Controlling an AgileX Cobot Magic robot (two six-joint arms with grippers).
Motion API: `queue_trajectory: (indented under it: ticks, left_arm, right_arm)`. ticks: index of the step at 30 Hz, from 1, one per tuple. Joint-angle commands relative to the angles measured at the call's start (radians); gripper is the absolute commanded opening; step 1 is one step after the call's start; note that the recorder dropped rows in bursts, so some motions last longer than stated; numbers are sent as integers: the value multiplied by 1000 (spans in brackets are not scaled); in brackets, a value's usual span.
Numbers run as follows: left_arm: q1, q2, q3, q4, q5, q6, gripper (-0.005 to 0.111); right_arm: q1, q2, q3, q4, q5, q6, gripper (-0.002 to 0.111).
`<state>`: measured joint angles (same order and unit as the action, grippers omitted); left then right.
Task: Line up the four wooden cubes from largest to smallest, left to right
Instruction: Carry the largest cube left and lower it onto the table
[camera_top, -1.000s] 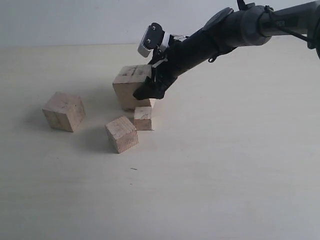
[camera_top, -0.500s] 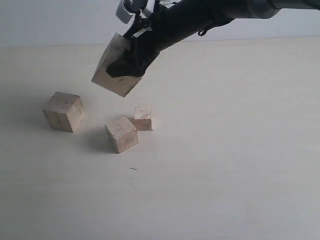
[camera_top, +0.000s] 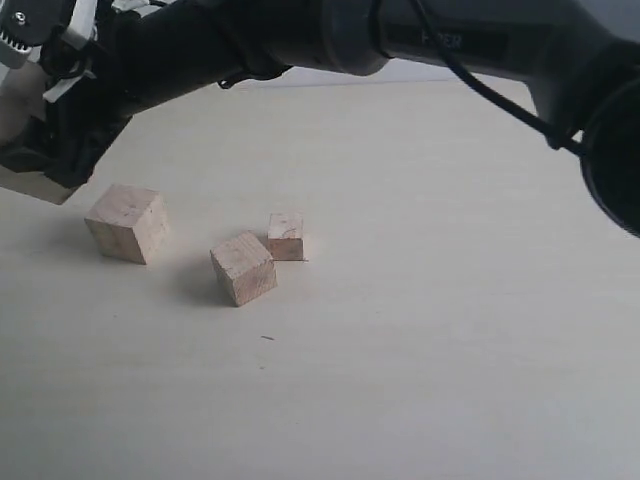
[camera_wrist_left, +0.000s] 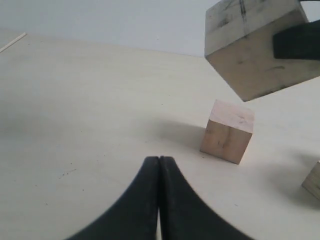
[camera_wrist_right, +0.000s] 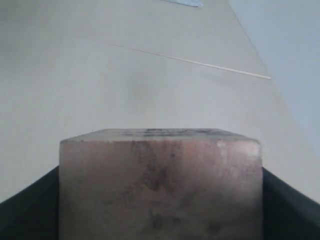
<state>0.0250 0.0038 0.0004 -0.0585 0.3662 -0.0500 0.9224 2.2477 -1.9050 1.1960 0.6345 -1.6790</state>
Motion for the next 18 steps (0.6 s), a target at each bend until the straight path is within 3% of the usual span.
queue_trajectory:
  ticks: [1, 10, 18]
  left_arm:
    - [-6, -4, 0, 5, -6, -3, 0]
    - [-6, -4, 0, 5, -6, -3, 0]
    - [-6, -4, 0, 5, -6, -3, 0]
  right_arm:
    - [9, 68, -83, 63, 9, -4, 0]
    - [9, 179, -201, 131, 32, -34, 0]
    - [9, 251, -206, 127, -34, -75, 0]
